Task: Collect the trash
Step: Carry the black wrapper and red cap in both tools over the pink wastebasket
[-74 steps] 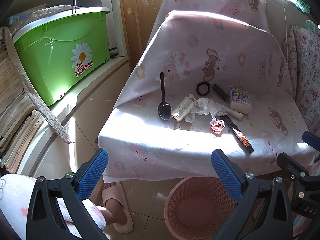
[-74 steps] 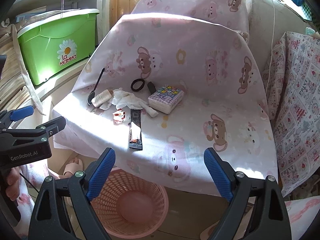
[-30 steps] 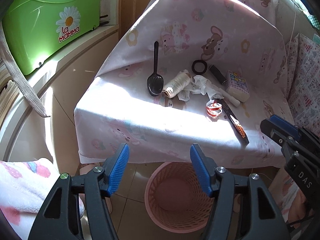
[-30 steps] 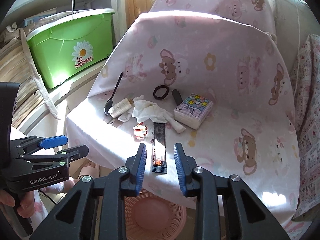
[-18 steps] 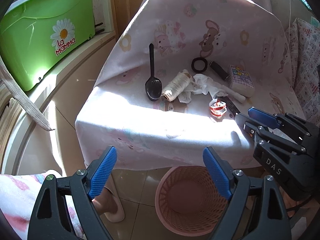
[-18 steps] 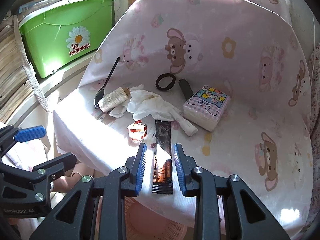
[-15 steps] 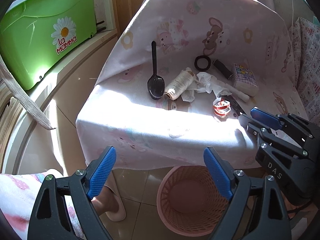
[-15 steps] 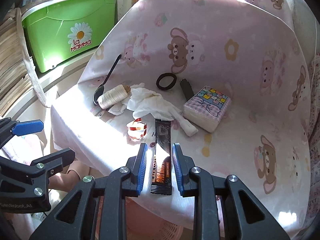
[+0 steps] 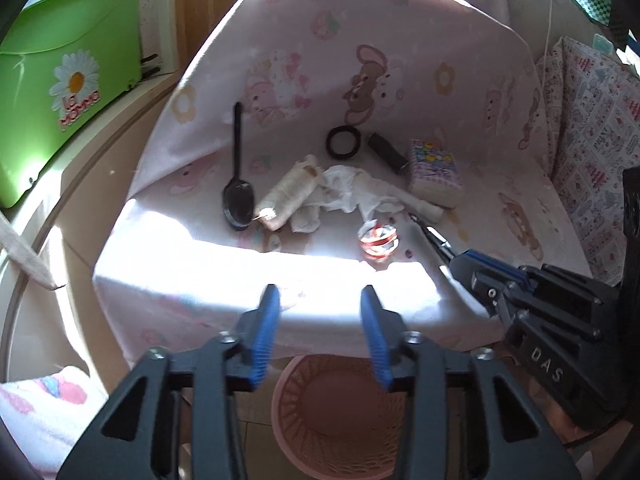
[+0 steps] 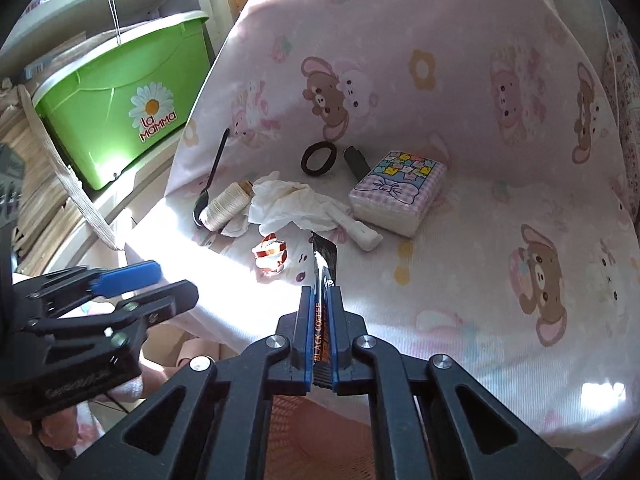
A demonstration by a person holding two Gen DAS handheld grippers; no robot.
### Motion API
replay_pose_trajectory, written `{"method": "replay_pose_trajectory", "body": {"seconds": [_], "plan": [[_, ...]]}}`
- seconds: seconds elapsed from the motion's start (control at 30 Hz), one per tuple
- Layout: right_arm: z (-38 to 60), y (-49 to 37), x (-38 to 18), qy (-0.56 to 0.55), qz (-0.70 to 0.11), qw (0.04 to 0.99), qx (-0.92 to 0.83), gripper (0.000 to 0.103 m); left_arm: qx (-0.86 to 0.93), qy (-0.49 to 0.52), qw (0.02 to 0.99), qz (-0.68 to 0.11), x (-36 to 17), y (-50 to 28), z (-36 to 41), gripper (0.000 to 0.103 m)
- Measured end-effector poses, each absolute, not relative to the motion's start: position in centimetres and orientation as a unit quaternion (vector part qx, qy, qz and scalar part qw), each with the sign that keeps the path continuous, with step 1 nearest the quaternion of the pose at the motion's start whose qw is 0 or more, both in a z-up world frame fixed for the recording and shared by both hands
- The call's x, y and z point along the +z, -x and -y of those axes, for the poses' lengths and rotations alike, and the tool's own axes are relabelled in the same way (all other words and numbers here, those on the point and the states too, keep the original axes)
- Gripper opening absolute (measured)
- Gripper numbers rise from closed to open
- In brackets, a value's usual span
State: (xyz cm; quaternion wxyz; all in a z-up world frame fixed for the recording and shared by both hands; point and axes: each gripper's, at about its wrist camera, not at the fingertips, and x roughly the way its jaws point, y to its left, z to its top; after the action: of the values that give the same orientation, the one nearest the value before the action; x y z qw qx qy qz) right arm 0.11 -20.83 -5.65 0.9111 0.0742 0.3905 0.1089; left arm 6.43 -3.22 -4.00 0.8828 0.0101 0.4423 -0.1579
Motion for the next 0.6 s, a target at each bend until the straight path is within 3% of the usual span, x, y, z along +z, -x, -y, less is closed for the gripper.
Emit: {"method": "replay_pose_trajectory", "body": {"seconds": [0.17,0.3,0.53,0.57,0.6], "plan": [[21.3,0.8,-5.1,-0.064,-0.379,0.917,0.101,0.007,-0.224,0.02,0.872,-0.434,-3.4,-7.7,5.0,0.018],[22.2,1.0,-4.7,-0.083,-0.373,0.919,0.101,0.007,-0.198,0.001,0.876,-0.441,-4.4,-8.4,6.8,0.029],[23.6,1.4,-5.0,-0.099,-0.374,0.917,0.099,0.007,-0.167,-0.013,0.884,-0.436,-5.0,-9.3,7.7,0.029],[23.8,1.5,-4.9,-0.099,-0.371,0.918,0.101,0.007,-0.175,-0.01,0.879,-0.444,-5.1,-9.4,7.7,0.025],[23.8,1.6,-4.8,-0.1,-0.369,0.919,0.1,0.007,-0.179,-0.005,0.873,-0.453,-5.2,-9.5,7.6,0.008]]}}
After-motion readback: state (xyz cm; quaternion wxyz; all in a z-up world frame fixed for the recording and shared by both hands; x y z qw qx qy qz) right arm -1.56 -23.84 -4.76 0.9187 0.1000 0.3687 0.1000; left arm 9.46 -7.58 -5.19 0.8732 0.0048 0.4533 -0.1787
